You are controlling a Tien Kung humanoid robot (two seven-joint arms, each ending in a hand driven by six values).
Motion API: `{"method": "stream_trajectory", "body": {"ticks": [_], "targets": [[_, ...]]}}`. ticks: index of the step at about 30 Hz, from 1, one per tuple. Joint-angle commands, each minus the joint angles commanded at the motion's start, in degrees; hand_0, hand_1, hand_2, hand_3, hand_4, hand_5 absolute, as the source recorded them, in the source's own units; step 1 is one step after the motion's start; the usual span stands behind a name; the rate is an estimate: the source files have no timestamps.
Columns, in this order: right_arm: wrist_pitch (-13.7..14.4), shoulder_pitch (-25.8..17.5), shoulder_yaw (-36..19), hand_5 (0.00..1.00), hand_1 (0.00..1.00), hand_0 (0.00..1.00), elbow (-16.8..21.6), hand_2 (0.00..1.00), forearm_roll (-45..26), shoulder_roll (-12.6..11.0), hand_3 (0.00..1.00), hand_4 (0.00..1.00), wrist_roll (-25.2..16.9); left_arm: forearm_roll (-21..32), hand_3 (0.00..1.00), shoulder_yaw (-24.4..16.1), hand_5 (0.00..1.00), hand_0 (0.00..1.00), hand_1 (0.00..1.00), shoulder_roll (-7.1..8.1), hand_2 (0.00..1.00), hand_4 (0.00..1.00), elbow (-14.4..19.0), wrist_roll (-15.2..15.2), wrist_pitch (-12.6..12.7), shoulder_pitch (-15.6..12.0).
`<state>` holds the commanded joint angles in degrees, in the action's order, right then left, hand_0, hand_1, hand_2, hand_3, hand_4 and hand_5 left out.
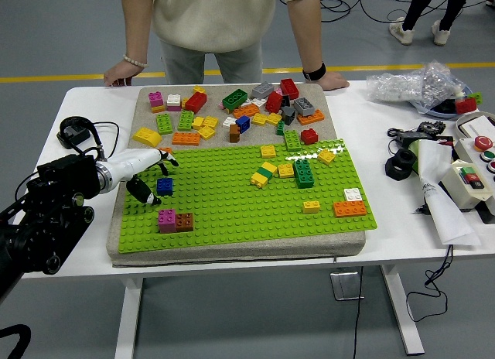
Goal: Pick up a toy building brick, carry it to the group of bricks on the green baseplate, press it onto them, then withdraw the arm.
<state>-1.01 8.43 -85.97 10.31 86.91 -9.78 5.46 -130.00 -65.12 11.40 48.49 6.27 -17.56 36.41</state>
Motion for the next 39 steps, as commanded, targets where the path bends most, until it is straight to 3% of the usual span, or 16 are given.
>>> {"method": "stream_trajectory", "body": {"ticks": [12,23,24,29,30,39], "targets": [[0.01,0.08,-0.01,0.683,0.676,0.761,0.0,0.718,-0.12,-0.03,0.737,0.998,-0.01,0.0,0.709,0.17,0.002,0.786,0.788,-0.14,0.574,0.826,-0.8,-0.23,0.54,0.36],[0.01,0.06,-0.07,0.683,0.676,0.761,0.0,0.718,-0.13,-0.01,0.737,0.998,-0.01,0.37,0.7,0.19,0.002,0.77,0.783,-0.49,0.57,0.82,-1.21,-0.36,1.07,0.46],[0.01,0.05,-0.07,0.683,0.676,0.761,0.0,0.718,-0.14,-0.01,0.737,0.998,-0.01,0.48,0.656,0.17,0.002,0.724,0.753,-0.51,0.547,0.771,-1.18,-0.41,1.11,0.47],[0.02,0.05,-0.08,0.683,0.676,0.761,0.0,0.718,-0.2,0.01,0.737,0.998,-0.01,0.84,0.656,0.15,0.002,0.724,0.753,-0.57,0.547,0.771,-1.25,-0.62,1.46,0.47],[0.02,0.07,-0.09,0.683,0.676,0.761,0.0,0.718,-0.21,0.01,0.737,0.998,-0.01,1.02,0.602,0.14,0.002,0.621,0.707,-0.59,0.52,0.679,-1.29,-0.66,1.61,0.45],[0.08,0.14,-0.18,0.683,0.676,0.761,0.0,0.718,-0.35,0.02,0.737,0.998,-0.02,1.51,0.606,-0.02,0.002,0.633,0.703,-0.72,0.521,0.694,-2.04,-0.4,2.39,0.2]]}}
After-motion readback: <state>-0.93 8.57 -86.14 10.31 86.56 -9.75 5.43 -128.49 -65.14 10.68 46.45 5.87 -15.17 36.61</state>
